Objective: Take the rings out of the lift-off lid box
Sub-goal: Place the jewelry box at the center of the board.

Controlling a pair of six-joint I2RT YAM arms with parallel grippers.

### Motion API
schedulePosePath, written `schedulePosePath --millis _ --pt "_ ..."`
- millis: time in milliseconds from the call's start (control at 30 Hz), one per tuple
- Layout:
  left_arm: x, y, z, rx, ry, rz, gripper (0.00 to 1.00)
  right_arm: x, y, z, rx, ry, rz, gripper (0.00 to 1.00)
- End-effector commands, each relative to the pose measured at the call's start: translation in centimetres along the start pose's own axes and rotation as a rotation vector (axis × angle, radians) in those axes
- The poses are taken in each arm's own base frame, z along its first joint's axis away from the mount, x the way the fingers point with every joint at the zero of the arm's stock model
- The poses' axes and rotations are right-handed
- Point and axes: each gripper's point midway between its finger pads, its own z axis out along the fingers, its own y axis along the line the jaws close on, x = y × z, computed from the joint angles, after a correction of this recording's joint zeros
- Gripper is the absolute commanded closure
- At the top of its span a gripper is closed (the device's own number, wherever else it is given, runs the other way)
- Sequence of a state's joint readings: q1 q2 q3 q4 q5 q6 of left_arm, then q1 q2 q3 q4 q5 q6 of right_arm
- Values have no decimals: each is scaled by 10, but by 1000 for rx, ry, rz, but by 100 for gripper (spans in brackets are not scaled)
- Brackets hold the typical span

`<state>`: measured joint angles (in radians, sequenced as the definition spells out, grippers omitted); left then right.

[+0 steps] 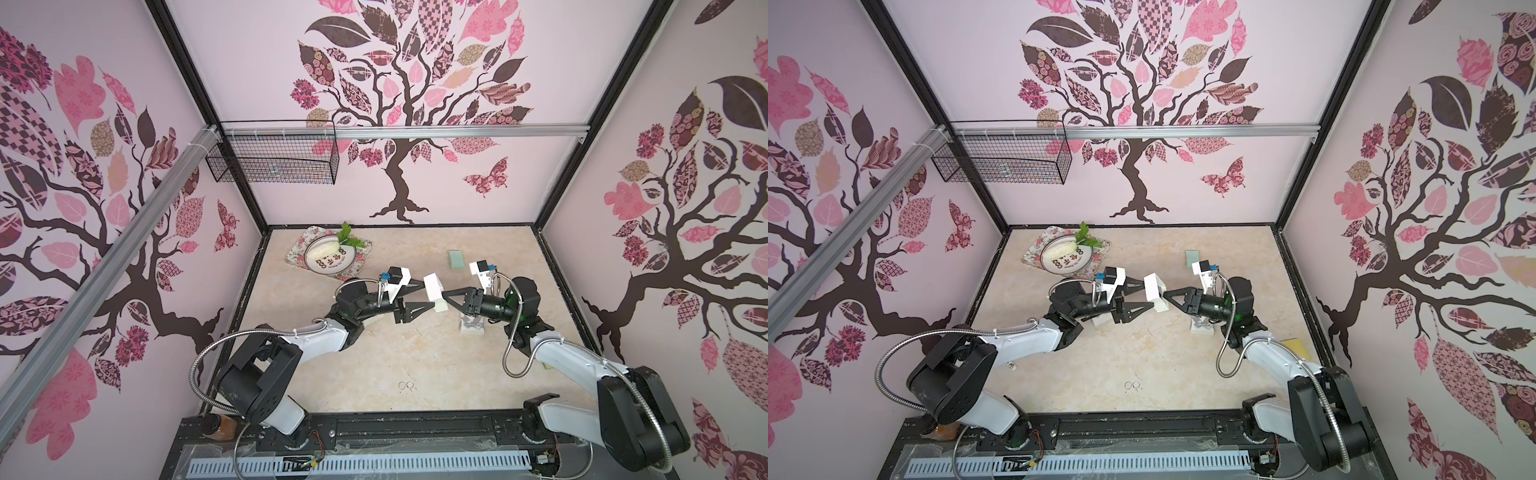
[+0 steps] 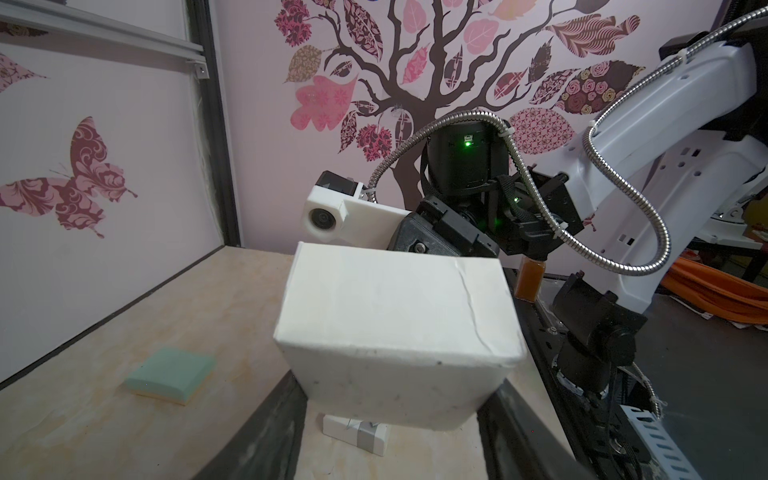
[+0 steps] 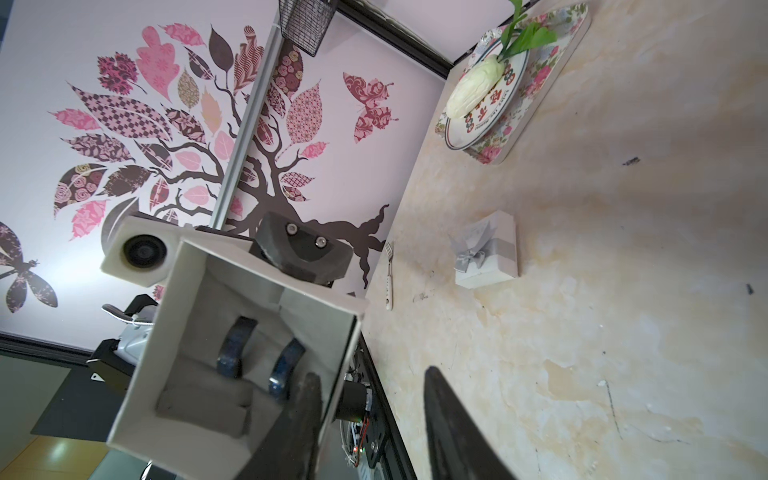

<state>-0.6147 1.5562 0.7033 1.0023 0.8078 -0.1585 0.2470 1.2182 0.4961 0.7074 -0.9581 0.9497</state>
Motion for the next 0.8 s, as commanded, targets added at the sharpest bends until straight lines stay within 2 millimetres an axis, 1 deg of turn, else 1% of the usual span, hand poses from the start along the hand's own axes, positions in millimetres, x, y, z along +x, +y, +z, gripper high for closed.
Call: schedulePosePath --millis 0,67,167,267,333,533,600,667,700,733,767 --pt "-17 3 7 19 -34 31 37 -8 11 1 -39 -19 61 70" --pt "-14 4 8 18 -29 28 37 -8 13 0 -43 -17 62 78" --pt "-12 6 9 15 -26 28 37 -7 14 0 -52 -14 68 92" --pt "-11 7 10 15 -24 27 37 -5 14 0 -59 -10 78 99" --pt "-11 7 10 19 -25 26 37 -5 13 0 -59 -9 84 100" --pt "-13 7 11 25 -27 29 36 -6 15 0 -65 -14 83 100" --pt "-13 7 11 24 -28 28 28 -7 14 0 -55 -18 82 100" --pt "-14 8 8 5 -31 14 10 -9 8 0 -4 -31 71 100" --pt "-16 9 5 -4 -33 -12 4 -11 0 -2 55 -41 56 100" --pt "-19 8 2 -6 -34 -35 2 -12 -6 -3 107 -46 41 100" --pt "-22 9 -5 -14 -39 -64 2 -14 -18 -7 221 -56 15 100"
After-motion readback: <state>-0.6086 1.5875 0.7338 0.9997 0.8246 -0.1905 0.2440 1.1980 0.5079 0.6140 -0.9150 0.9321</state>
